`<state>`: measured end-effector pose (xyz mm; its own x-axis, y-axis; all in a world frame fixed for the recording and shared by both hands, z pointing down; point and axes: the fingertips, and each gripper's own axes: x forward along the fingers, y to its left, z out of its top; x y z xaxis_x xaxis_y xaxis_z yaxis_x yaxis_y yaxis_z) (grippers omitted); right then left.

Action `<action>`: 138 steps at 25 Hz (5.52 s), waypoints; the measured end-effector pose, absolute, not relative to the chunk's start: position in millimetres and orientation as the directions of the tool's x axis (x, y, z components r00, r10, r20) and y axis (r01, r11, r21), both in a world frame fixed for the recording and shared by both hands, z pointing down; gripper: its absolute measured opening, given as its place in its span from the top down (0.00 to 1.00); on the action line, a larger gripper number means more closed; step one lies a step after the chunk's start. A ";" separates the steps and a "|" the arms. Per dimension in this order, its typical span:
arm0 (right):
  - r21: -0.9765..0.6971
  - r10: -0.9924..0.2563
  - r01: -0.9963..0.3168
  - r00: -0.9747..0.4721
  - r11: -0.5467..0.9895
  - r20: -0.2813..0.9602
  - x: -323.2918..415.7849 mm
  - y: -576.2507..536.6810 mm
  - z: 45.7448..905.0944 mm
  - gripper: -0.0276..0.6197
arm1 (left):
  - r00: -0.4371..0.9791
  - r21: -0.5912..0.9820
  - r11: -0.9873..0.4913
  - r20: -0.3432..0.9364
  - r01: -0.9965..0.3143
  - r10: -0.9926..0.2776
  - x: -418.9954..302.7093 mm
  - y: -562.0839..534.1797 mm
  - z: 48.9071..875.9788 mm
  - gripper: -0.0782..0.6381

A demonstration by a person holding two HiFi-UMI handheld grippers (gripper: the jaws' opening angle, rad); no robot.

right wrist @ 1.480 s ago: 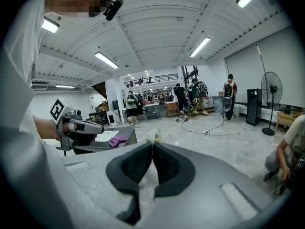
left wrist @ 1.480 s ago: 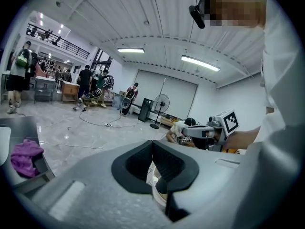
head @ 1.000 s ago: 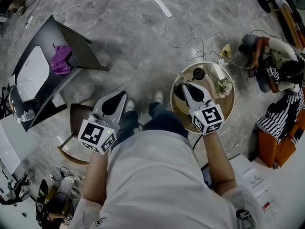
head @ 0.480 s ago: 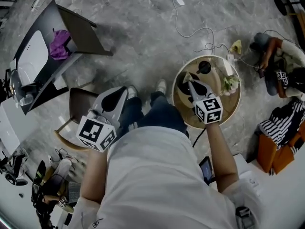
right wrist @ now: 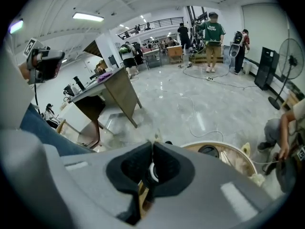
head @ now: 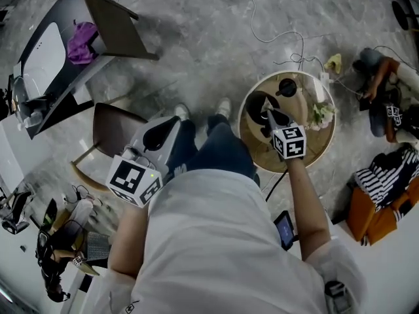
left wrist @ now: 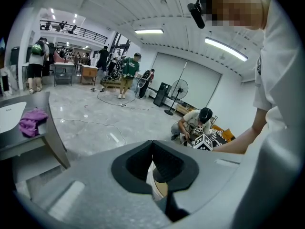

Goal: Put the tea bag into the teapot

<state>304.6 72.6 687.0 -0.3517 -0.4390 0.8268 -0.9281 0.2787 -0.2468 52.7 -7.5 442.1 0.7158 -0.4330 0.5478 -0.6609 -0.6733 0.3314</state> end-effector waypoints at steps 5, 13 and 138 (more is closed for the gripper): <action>-0.243 -0.369 -0.925 -0.343 0.291 0.864 310.7 84.0 716.3 0.94 | 0.703 0.338 -0.655 0.561 -0.676 -0.436 49.5 -4.5 448.5 0.88; -0.225 -0.248 -0.920 -0.311 0.321 0.917 316.7 100.6 753.1 0.94 | 0.687 0.343 -0.628 0.568 -0.698 -0.453 39.5 0.4 456.3 0.88; 0.012 -0.355 -0.800 -0.252 0.599 0.900 162.1 -83.8 575.2 0.95 | 0.655 0.349 -0.555 0.377 -0.755 -0.655 -74.1 -85.7 395.8 0.88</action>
<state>162.1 -83.8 575.2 -0.2523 -0.3549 0.9002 -0.8004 0.5993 0.0120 -74.1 -85.7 395.8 0.6552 -0.6546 0.3770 -0.7552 -0.5550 0.3489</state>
